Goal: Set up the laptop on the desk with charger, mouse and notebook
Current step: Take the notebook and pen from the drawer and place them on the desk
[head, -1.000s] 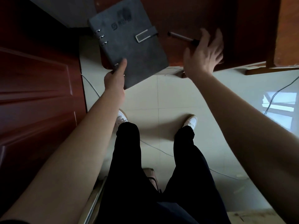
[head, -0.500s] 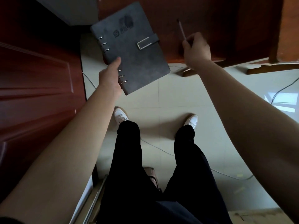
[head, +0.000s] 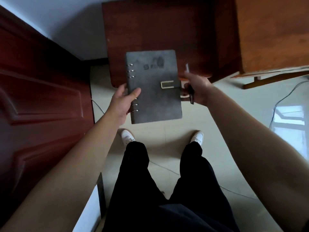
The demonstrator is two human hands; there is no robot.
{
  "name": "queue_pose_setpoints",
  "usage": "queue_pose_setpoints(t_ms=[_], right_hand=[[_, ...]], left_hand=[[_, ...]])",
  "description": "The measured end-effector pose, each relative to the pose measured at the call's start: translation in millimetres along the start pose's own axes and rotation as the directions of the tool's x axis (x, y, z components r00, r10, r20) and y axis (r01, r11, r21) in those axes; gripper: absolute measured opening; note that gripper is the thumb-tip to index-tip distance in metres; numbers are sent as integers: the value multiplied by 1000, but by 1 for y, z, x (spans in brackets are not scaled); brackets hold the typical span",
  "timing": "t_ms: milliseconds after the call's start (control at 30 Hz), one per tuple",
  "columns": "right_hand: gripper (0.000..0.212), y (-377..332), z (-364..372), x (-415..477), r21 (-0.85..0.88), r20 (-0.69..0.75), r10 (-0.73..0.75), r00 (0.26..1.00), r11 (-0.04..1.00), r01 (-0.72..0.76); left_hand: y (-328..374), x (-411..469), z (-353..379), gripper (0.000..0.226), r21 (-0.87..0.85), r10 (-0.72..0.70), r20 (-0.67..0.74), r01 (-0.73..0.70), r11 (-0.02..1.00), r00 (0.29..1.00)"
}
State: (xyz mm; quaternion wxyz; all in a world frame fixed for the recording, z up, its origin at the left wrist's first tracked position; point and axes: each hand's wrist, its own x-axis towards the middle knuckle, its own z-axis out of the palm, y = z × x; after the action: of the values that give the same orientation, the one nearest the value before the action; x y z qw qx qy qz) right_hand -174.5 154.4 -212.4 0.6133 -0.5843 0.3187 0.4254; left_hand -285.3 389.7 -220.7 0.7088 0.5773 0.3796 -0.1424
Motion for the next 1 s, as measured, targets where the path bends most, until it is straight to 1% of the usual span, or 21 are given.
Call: queue_pose_setpoints(t_ms=[67, 133, 200, 233, 267, 300, 333, 400, 433, 500, 567, 633, 733, 767, 867, 1000], right_hand=[[35, 0, -10, -28, 22, 59, -35, 998, 999, 34], [47, 0, -16, -51, 68, 97, -53, 994, 997, 47], [50, -3, -29, -84, 128, 104, -92, 990, 989, 79], [52, -4, -36, -100, 130, 96, -110, 989, 987, 97], [54, -5, -44, -117, 130, 79, -132, 988, 984, 121], [57, -7, -57, -140, 134, 40, -168, 985, 978, 161], [58, -6, -65, -152, 135, 21, -177, 984, 976, 172], [58, -3, -94, -192, 196, -62, -225, 972, 952, 233], [57, 0, -108, -209, 226, -93, -244, 965, 939, 260], [52, 11, -139, -249, 289, -156, -299, 941, 897, 333], [48, 24, -161, -273, 328, -199, -330, 923, 865, 380], [43, 41, -192, -299, 382, -251, -367, 896, 813, 440], [44, 70, -251, -324, 444, -316, -391, 864, 745, 499], [46, 76, -265, -328, 453, -321, -392, 862, 736, 503], [47, 102, -336, -345, 480, -315, -400, 861, 715, 508], [45, 121, -421, -372, 483, -321, -406, 856, 707, 516]], left_hand=[[17, -15, 10, 27, 53, 59, 63, -63, 997, 996], [28, -25, 18, 35, 106, 98, 109, -110, 988, 989], [45, -37, 33, 40, 175, 136, 162, -164, 971, 977], [52, -41, 40, 37, 207, 135, 190, -174, 963, 972], [59, -47, 48, 32, 233, 130, 240, -187, 954, 962], [72, -56, 64, 29, 269, 114, 320, -206, 941, 940], [78, -63, 72, 31, 300, 92, 375, -214, 930, 923], [101, -86, 106, 40, 352, 29, 505, -236, 906, 863], [110, -96, 121, 42, 368, -10, 543, -227, 902, 840], [131, -124, 160, 45, 404, -82, 631, -236, 884, 771], [141, -140, 190, 55, 465, -186, 653, -195, 864, 734], [148, -161, 228, 69, 525, -292, 682, -171, 834, 670], [147, -191, 292, 68, 523, -372, 740, -132, 842, 560], [147, -198, 305, 69, 526, -394, 742, -105, 844, 542], [130, -223, 375, 72, 539, -447, 733, -36, 842, 513], [104, -254, 473, 82, 560, -462, 711, -29, 828, 531]])
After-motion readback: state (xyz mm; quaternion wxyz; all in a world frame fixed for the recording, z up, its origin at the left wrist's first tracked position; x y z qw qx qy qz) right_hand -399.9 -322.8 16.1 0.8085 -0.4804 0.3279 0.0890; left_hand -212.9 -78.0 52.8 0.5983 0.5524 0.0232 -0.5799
